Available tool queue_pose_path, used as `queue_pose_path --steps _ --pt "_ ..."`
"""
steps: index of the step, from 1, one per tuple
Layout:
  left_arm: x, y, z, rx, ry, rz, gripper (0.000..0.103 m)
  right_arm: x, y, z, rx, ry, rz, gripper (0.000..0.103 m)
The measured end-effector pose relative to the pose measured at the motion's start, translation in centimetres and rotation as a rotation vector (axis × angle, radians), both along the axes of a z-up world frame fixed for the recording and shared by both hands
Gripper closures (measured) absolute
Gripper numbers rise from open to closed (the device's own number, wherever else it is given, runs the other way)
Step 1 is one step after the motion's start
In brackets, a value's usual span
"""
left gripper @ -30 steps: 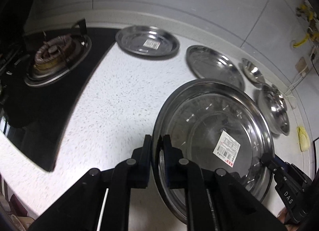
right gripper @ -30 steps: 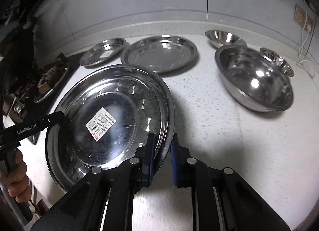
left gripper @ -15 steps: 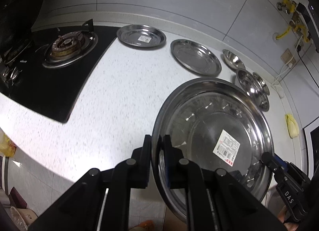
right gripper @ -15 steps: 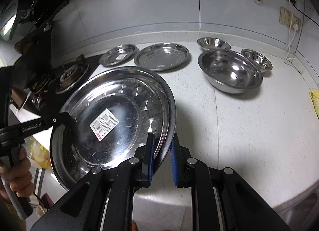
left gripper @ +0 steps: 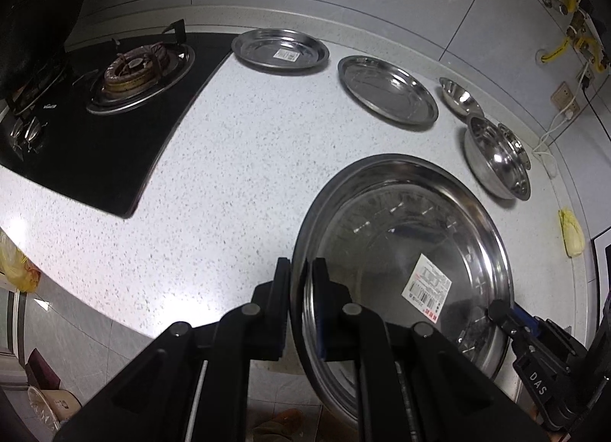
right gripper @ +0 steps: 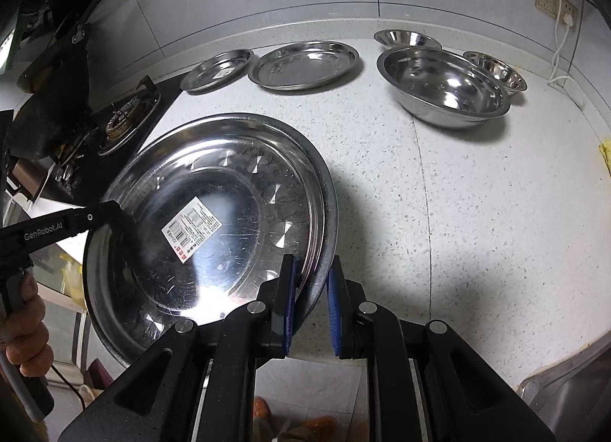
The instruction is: Organize plates and bowls
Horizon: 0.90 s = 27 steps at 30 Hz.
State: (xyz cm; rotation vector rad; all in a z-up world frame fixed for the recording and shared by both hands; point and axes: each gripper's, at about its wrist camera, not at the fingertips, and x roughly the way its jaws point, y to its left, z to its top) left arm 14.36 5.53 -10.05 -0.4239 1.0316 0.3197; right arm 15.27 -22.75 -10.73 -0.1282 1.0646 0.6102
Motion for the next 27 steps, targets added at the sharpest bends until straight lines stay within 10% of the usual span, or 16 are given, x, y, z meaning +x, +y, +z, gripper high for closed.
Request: queue_pose_path --steps 27 --pt "7.0 6.4 -7.1 -0.104 0.1 -0.306 0.093 3.9 6.7 -3.9 -0.166 0.121 -0.039 0.088"
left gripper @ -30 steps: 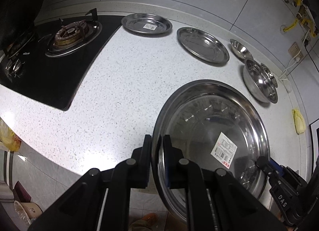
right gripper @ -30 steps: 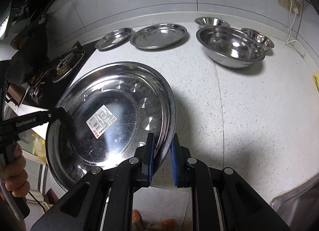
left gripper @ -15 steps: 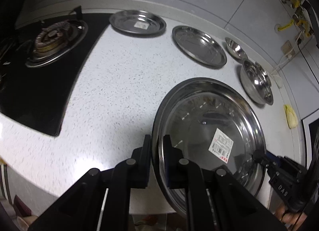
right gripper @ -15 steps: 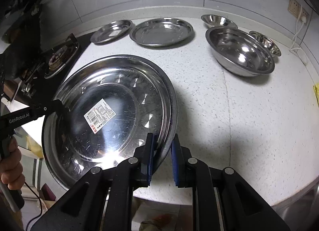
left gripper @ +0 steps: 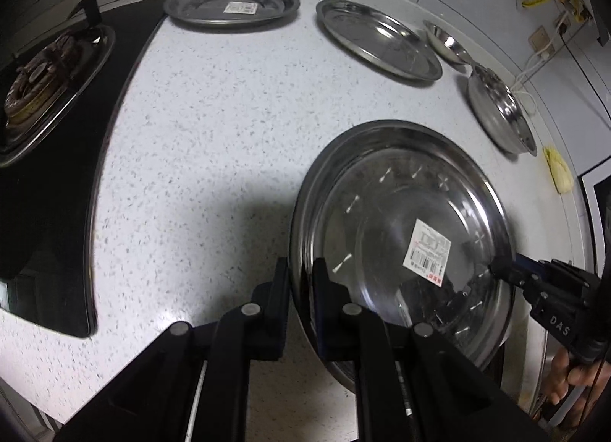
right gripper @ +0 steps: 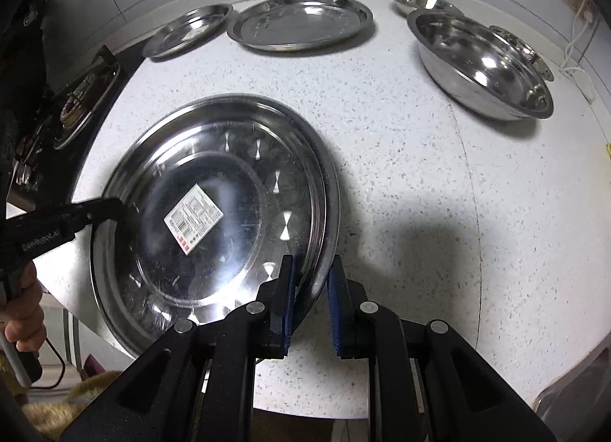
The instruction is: Organize plates and bowls
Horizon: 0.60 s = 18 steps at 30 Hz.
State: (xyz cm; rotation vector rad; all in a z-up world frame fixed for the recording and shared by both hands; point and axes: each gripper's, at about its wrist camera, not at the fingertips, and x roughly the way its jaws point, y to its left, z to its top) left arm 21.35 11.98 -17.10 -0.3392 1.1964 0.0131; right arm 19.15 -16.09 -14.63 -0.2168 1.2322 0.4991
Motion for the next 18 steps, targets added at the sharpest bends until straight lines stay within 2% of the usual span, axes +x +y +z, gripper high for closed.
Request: queue_pose_path --steps 3,6,8,10,11,12,14,16,18 --pt "0.2 0.1 0.0 0.006 0.004 -0.008 0.091 0.2 -0.1 -0.6 -0.006 0.032 0.024 0.088" --pt "0.2 0.4 1.0 0.06 -0.019 -0.026 0.084 0.7 -0.7 -0.2 0.011 0.032 0.04 0.085" --pt "0.2 0.8 2.5 0.111 -0.061 -0.019 0.08 1.2 -1.4 1.1 0.015 -0.008 0.051 0.067" --pt "0.9 1.2 4.0 0.135 -0.1 -0.004 0.076 2.5 -2.0 3.2 0.031 -0.065 0.066 0.059" --pt "1.7 1.4 4.7 0.108 -0.116 0.008 0.075 3.3 -1.9 4.1 0.045 -0.088 0.079 0.058" --pt "3.1 1.6 5.4 0.048 -0.126 0.019 0.072 4.6 -1.7 5.4 0.071 -0.111 0.094 0.056" --pt "6.4 1.7 6.0 -0.088 -0.125 0.036 0.071 7.6 -0.6 7.1 0.126 -0.124 0.104 0.038" --pt "10.7 1.5 5.8 -0.177 -0.117 0.041 0.07 12.0 1.5 8.4 0.148 -0.144 0.119 0.037" --pt "15.1 1.6 4.6 -0.202 -0.088 0.097 0.07 15.6 3.6 8.2 0.14 -0.129 0.116 0.037"
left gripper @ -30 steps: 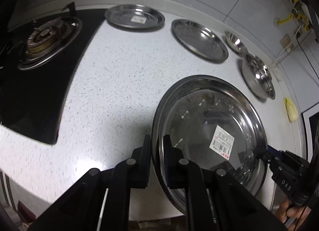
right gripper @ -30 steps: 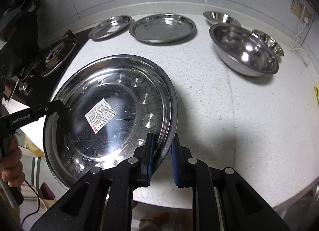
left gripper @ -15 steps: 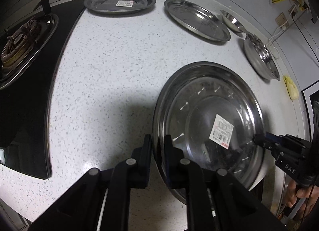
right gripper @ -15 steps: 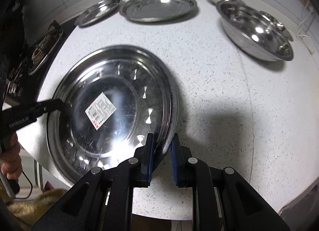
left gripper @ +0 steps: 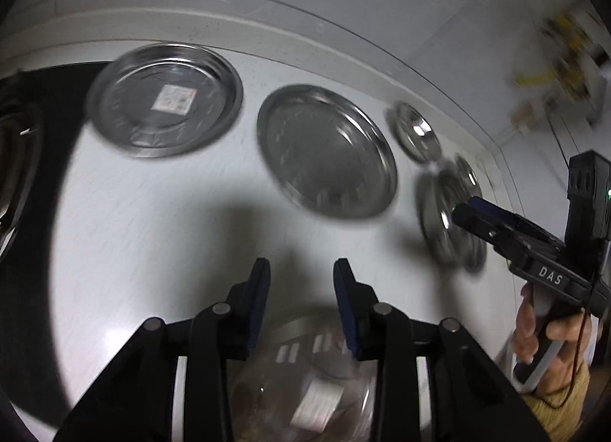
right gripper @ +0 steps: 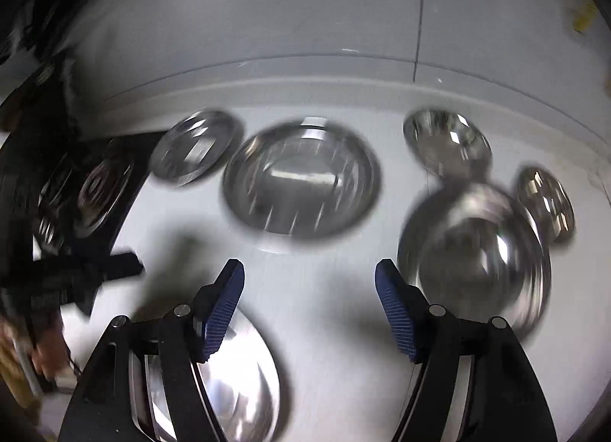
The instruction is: Organize plates and bowls
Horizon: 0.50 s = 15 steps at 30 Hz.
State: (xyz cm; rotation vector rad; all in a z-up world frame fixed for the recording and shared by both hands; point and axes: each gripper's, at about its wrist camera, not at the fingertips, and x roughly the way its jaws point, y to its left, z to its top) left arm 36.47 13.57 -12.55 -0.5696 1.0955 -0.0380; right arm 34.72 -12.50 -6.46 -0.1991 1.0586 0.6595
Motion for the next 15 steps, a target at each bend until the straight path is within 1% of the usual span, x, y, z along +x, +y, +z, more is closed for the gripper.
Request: queue_pose_path --steps 2,4,5,7,10,11,13,15 --pt "2.5 0.4 -1.3 -0.008 0.036 0.057 0.07 3.8 2.0 -1.0 -0.028 0.025 -0.014 0.037" --pt "4.7 0.9 -2.7 0.004 0.073 0.11 0.07 6.9 3.9 -2.9 -0.063 0.052 -0.03 0.037" --pt "5.5 1.2 -3.3 0.013 0.088 0.129 0.07 8.1 5.2 -4.1 -0.067 0.08 -0.041 0.037" --pt "6.6 1.7 -4.3 0.004 0.112 0.162 0.07 10.0 6.0 -5.8 -0.085 0.116 -0.064 0.037" --pt "7.8 1.9 -5.3 -0.039 0.132 0.155 0.07 11.5 6.7 -7.7 -0.11 0.143 -0.067 0.039" --pt "7.8 1.8 -5.5 -0.049 0.119 0.154 0.07 11.7 7.0 -8.2 -0.115 0.155 -0.064 0.044" --pt "8.5 1.8 -5.7 -0.066 0.12 0.158 0.07 12.1 7.1 -8.7 -0.116 0.171 -0.059 0.05" --pt "8.8 1.9 -5.9 -0.089 0.116 0.165 0.07 12.3 7.1 -9.1 -0.124 0.17 -0.063 0.051"
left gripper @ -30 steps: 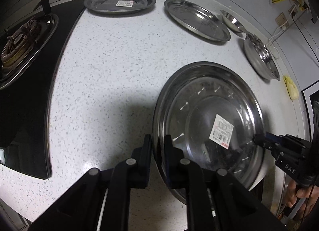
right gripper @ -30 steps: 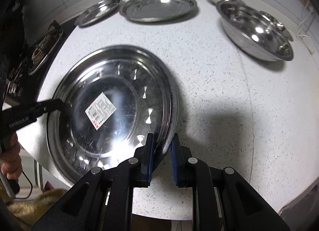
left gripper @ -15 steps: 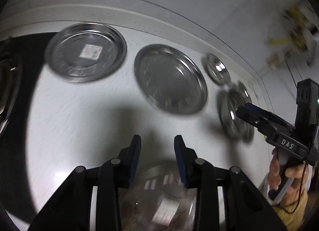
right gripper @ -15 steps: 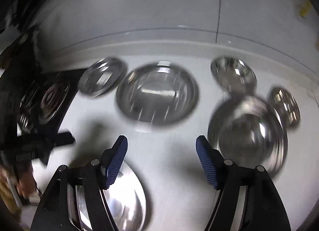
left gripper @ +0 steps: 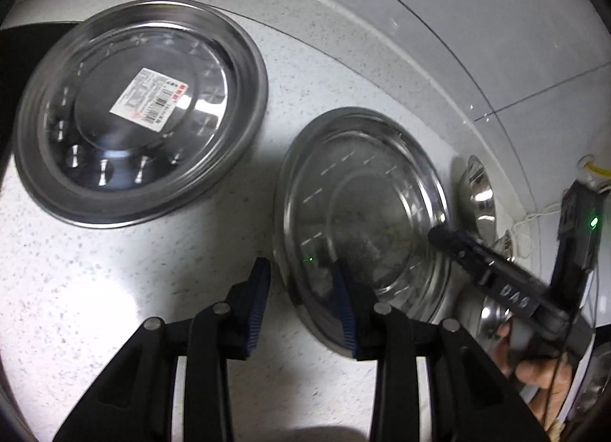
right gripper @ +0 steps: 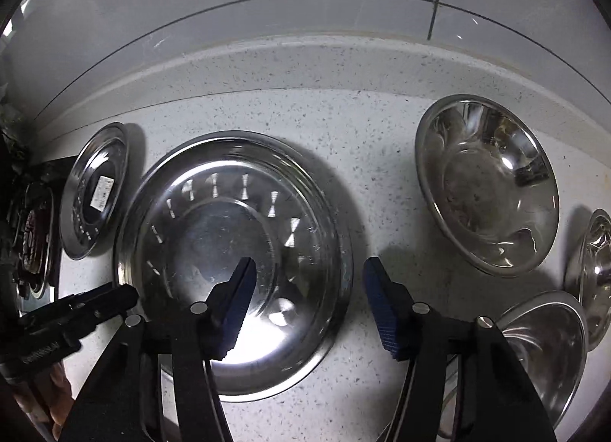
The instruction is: Organize plates and bowls
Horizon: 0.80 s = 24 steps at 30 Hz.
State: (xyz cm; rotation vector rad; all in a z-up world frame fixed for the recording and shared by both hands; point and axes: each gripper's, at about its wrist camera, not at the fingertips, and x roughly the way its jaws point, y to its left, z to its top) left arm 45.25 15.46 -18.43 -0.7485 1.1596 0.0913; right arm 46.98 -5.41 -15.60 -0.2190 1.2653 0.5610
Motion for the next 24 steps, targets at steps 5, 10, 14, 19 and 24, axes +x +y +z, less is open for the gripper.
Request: queue_pose_path --steps 5,10,14,19,24 --pt "0.5 -0.2 0.2 0.003 0.009 -0.012 0.073 0.5 -0.2 -1.3 -0.002 0.036 -0.012 0.085" --pt "-0.5 0.2 1.0 0.027 -0.03 -0.015 0.091 0.2 -0.3 -0.8 -0.009 -0.009 -0.026 0.093" --pt "-2.9 0.3 4.5 0.044 -0.102 -0.025 0.091 -2.0 -0.3 2.0 0.02 -0.077 -0.014 0.093" --pt "-8.4 0.1 8.8 0.023 -0.181 -0.066 0.091 -6.5 -1.4 6.6 0.084 -0.142 0.01 0.093" --pt "-15.1 -0.8 12.0 -0.008 -0.212 -0.136 0.091 -13.2 -4.3 10.6 0.15 -0.158 0.027 0.093"
